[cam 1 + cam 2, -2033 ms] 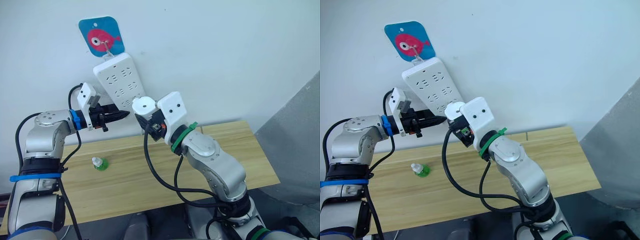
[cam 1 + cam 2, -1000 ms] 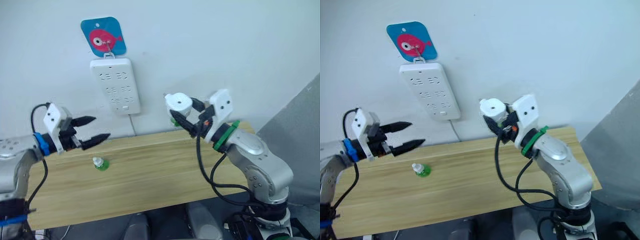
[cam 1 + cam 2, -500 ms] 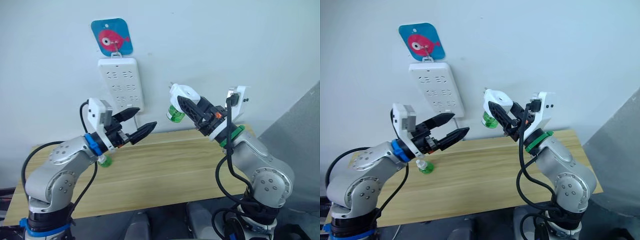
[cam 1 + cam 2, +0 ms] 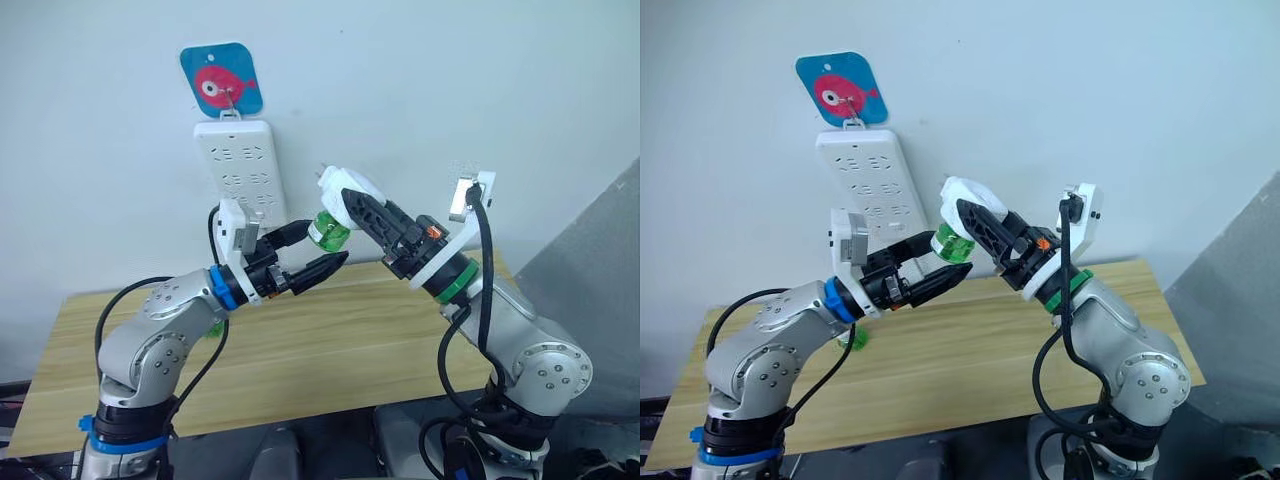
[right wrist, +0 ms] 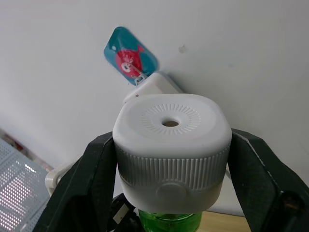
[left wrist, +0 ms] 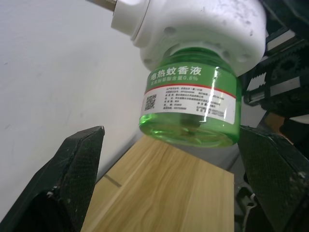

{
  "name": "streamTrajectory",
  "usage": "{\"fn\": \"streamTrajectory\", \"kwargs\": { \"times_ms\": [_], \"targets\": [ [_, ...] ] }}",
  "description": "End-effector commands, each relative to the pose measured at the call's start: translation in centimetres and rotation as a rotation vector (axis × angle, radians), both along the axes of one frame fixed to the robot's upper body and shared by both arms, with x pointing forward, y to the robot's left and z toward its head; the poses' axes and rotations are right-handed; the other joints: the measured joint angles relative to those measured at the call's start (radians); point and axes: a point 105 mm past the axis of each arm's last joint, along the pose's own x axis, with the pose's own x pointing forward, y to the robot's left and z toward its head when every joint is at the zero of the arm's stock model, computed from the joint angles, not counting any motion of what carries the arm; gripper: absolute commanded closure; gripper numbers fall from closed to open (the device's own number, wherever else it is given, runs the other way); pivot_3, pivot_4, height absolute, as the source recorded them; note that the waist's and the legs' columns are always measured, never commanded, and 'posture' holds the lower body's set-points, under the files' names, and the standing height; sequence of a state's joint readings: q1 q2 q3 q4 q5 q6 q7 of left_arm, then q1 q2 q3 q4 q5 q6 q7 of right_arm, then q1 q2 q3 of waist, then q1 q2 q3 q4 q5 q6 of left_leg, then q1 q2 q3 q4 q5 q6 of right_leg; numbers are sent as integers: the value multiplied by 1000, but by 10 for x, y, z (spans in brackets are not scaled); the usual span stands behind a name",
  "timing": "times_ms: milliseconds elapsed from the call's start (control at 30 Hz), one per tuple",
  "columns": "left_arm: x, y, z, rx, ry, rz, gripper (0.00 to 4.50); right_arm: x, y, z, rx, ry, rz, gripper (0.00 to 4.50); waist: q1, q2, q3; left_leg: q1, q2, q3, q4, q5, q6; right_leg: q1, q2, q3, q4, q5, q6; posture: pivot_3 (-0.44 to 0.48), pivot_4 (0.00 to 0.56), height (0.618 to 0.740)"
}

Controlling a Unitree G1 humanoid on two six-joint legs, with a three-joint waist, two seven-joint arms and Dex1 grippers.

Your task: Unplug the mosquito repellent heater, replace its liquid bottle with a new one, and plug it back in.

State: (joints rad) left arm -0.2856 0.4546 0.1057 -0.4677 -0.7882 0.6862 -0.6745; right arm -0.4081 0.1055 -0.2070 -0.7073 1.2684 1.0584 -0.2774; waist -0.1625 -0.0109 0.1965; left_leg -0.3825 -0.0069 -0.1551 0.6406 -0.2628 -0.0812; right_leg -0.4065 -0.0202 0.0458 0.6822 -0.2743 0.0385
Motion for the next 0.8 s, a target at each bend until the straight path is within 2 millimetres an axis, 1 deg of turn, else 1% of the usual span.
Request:
{"fn": "streamTrajectory", "kwargs": {
  "times_ms": [33,167,333,667,800],
  "targets": [
    [-3,3,11,-49,-41,1,0,-5,-1,9,85,14,15,1562,-3,2,-7,0,0,0,0,0,0,0,0,0,0,0,0,-207,113,740],
    [-1,4,15,-96,-39,19,0,-3,-4,7,186,104,17,1562,-4,4,-18,0,0,0,0,0,0,0,0,0,0,0,0,-201,104,740],
    [-3,-8,21,-123,-61,-8,0,0,-8,10,283,184,27,1562,-4,5,-29,0,0,0,0,0,0,1,0,0,0,0,0,-202,103,740],
    [-3,-20,39,-150,-110,-20,0,3,-10,11,366,282,18,1562,-4,6,-34,0,0,0,0,0,0,1,1,0,0,0,0,-204,105,740],
    [-3,-21,41,-156,-108,-21,0,4,-10,12,387,305,14,1562,-4,6,-35,0,0,0,0,0,0,1,1,1,0,0,0,-205,103,740]
  ]
}}
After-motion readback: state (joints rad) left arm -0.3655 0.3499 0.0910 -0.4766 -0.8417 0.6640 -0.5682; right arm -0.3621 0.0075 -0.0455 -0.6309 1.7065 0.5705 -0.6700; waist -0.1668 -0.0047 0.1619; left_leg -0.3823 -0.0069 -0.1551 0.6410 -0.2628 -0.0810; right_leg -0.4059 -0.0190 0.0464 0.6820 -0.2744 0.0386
